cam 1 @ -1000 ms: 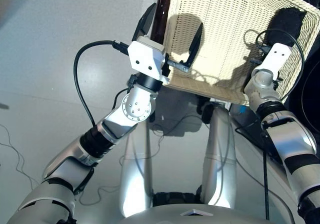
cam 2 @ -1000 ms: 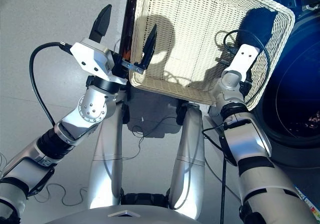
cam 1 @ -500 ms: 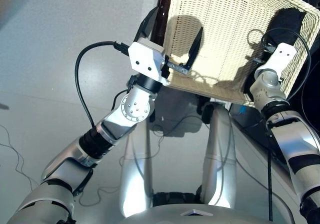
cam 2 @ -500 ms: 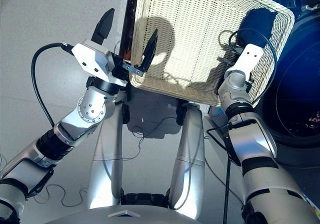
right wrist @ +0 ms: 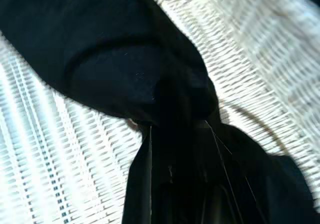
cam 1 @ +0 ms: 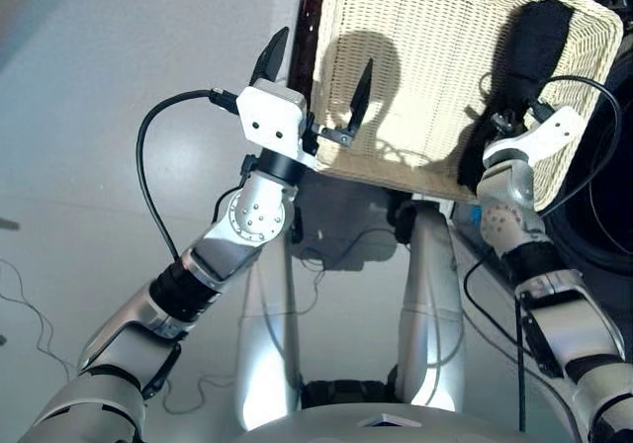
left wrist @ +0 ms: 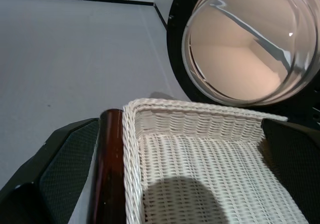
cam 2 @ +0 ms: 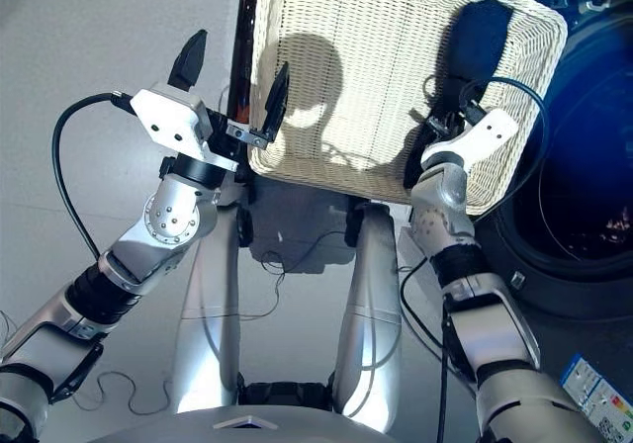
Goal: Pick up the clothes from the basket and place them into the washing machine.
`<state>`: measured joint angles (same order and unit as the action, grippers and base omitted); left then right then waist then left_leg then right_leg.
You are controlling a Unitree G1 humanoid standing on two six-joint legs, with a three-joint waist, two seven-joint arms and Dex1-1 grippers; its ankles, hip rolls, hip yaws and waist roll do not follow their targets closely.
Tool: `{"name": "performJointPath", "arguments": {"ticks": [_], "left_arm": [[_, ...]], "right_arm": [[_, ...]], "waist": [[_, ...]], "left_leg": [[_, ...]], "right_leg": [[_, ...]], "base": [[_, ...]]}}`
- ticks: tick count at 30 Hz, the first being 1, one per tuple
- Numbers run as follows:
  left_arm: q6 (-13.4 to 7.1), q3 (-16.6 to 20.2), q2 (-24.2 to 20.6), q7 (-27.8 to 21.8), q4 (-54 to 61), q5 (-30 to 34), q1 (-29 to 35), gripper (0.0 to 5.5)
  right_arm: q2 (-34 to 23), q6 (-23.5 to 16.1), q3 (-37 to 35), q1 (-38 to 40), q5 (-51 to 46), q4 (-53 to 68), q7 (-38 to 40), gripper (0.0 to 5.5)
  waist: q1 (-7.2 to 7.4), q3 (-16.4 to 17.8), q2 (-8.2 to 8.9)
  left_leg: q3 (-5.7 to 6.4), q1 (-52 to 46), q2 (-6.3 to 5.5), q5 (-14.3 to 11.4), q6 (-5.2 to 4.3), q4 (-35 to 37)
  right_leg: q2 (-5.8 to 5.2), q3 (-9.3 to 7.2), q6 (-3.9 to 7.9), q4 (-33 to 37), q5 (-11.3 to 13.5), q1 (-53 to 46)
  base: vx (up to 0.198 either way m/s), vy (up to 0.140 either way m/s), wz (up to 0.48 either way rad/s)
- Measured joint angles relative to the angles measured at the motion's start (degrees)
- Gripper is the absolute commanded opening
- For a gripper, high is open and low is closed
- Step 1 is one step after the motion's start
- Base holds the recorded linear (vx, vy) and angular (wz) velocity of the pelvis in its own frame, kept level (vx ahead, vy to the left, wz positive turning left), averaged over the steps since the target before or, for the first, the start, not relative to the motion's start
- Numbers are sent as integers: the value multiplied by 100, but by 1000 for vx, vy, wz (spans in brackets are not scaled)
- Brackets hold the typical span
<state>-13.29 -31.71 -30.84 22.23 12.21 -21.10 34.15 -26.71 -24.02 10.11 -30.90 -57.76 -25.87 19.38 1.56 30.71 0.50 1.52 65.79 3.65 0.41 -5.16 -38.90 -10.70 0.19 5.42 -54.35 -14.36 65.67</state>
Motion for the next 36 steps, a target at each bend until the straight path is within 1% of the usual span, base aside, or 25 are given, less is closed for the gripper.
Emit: {"name": "performJointPath", "arguments": {"ticks": [1, 4, 7, 9, 12, 15, 18, 21, 22, 24, 27, 29, 32, 33, 36], "left_arm": [[0, 35, -5, 1, 5, 39, 6, 550], [-1, 81, -46, -5, 6, 87, -15, 550], [-1, 173, -151, -6, 6, 88, -105, 550], [-1, 185, -205, -5, 6, 88, -117, 550], [-7, 245, -227, 1, 8, 95, -114, 550], [-8, 271, -271, 9, 53, 99, -134, 550], [-8, 262, -281, 29, 102, 99, -145, 550], [-7, 247, -287, 85, 151, 101, -119, 550], [-7, 229, -290, 95, 156, 103, -92, 550], [-6, 140, -342, 174, 159, 110, -25, 550], [-4, -3, -384, 290, 166, 213, 114, 550], [-4, -114, -390, 379, 176, 214, 174, 550], [-2, -233, -385, 462, 179, 215, 195, 550], [-2, -251, -383, 493, 184, 215, 201, 550], [-2, -279, -382, 543, 184, 214, 203, 550]], "right_arm": [[0, -53, -137, 56, 0, 107, -2, 0], [-15, -272, -523, 194, 1, 212, 2, 0], [-37, -398, -857, 183, 9, 200, 99, 0], [-44, -527, -1174, 136, 22, 149, 325, 0], [-239, -684, -1444, -43, 292, -398, 763, 0], [-482, -695, -1678, -206, 355, -1066, 1187, 0], [-628, -686, -1728, -361, 382, -1641, 1333, 0], [-736, -667, -1760, -733, 235, -2375, 1537, 0], [-797, -646, -1829, -769, 152, -2487, 1603, 0], [-966, -625, -1925, -959, 31, -2940, 1733, 0], [-1203, -498, -1962, -1114, 9, -3410, 2055, 0], [-1219, -423, -1956, -1224, 5, -3537, 2231, 0], [-1253, -301, -1961, -1347, 3, -3591, 2392, 0], [-1282, -252, -1957, -1385, 4, -3647, 2425, 0], [-1298, -221, -1957, -1464, -20, -3665, 2522, 0]], "waist": [[-1, 0, 1], [33, 1, 28], [111, 4, 55], [124, 4, 58], [128, 5, 68], [121, 4, 78], [120, 4, 81], [105, 4, 81], [86, 4, 80], [72, 4, 80], [4, 4, 80], [-30, 4, 79], [-24, 4, 79], [-23, 4, 79], [-23, 4, 79]], "left_leg": [[-6, -1, 11, 0, 1, 49], [-16, -7, 13, 10, 14, 84], [-19, -6, 14, 10, 17, 83], [-27, -17, 11, -6, 31, 64], [-26, -57, 9, -10, 37, 48], [-22, -101, 9, -13, 39, 62], [-24, -100, 10, -17, 38, 60], [-30, -92, 9, -25, 55, 64], [-30, -88, 8, -11, 78, 66], [-41, -83, 4, -12, 85, 54], [-53, -85, 1, -17, 94, 40], [-77, -85, 0, -35, 85, 17], [-110, -82, 0, -58, 131, -27], [-123, -84, -4, -72, 118, -35], [-131, -83, -24, -67, 126, -44]], "right_leg": [[15, 1, -16, 41, 12, -2], [19, 0, 14, 110, 52, -5], [20, -5, 26, 153, 58, -28], [16, 0, 36, 155, 62, -47], [14, 1, 47, 156, 70, -97], [14, 1, 47, 174, 74, -142], [14, 1, 53, 187, 81, -148], [13, 6, 66, 223, 99, -151], [14, 11, 78, 239, 112, -147], [6, 26, 93, 245, 123, -147], [2, 46, 100, 247, 129, -146], [-2, 49, 99, 238, 126, -151], [-1, 85, 125, 233, 138, -155], [-6, 99, 116, 231, 130, -155], [-25, 109, 125, 224, 131, -155]], "base": [[0, 0, 0], [0, 0, 0], [0, 0, 0], [0, 0, 0], [0, 0, 0], [0, 0, 0], [0, 0, 0], [0, 0, 0], [0, 0, 0], [0, 0, 0], [0, 0, 0], [0, 0, 0], [0, 0, 0], [0, 0, 0], [0, 0, 0]]}}
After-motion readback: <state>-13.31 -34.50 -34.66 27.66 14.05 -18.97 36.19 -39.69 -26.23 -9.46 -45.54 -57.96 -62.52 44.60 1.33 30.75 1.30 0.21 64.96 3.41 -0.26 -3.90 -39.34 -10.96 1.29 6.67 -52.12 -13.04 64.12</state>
